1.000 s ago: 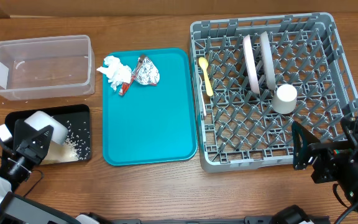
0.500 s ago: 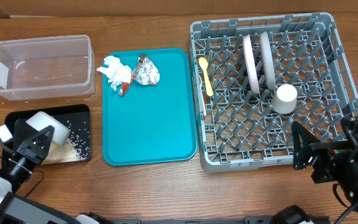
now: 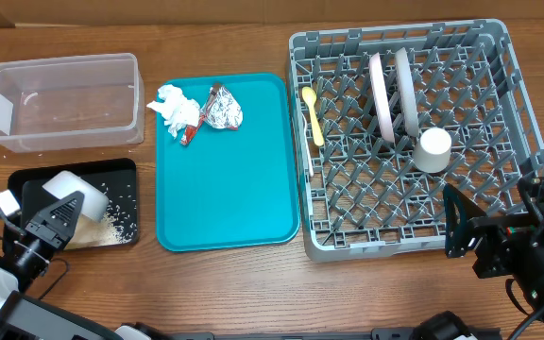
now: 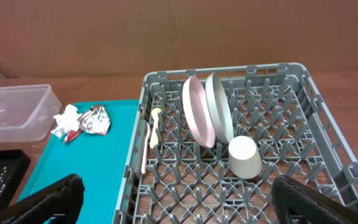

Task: Sort waste into correct bins and load items into the dishwasher rack
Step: 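Tip the bowl to pour the rice onto the black tray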

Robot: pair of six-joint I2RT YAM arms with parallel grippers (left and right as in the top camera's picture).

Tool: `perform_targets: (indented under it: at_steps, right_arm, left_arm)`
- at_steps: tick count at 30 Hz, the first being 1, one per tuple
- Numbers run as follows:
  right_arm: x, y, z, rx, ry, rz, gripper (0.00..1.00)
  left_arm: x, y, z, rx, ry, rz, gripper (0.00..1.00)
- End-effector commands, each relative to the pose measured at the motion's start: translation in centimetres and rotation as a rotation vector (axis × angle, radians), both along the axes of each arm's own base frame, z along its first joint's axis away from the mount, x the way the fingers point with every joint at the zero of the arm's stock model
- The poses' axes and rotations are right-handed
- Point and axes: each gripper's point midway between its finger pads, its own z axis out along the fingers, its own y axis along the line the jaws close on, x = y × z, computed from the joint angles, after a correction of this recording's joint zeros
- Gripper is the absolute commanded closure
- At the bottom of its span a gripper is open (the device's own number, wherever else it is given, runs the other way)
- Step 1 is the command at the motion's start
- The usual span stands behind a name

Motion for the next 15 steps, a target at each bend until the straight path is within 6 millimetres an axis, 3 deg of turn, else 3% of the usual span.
perform_targets:
  at_steps: [1, 8, 15]
  right_arm:
    - [0.0, 0.1, 0.1, -0.001, -0.006, 0.006, 0.00]
    - [0.0, 0.1, 0.1, -0.001, -0.006, 0.007, 0.00]
    - [0.0, 0.1, 0.1, -0.001, -0.006, 0.007, 0.00]
  left_arm:
    - [0.0, 0.2, -1.3, 0.017, 0.065, 0.006, 0.96]
    - [0.4, -2.6, 0.7, -0.005, 0.010, -0.078, 0.96]
    - [2.8, -9.4, 6.1, 0.193, -0.033, -0.327, 0.96]
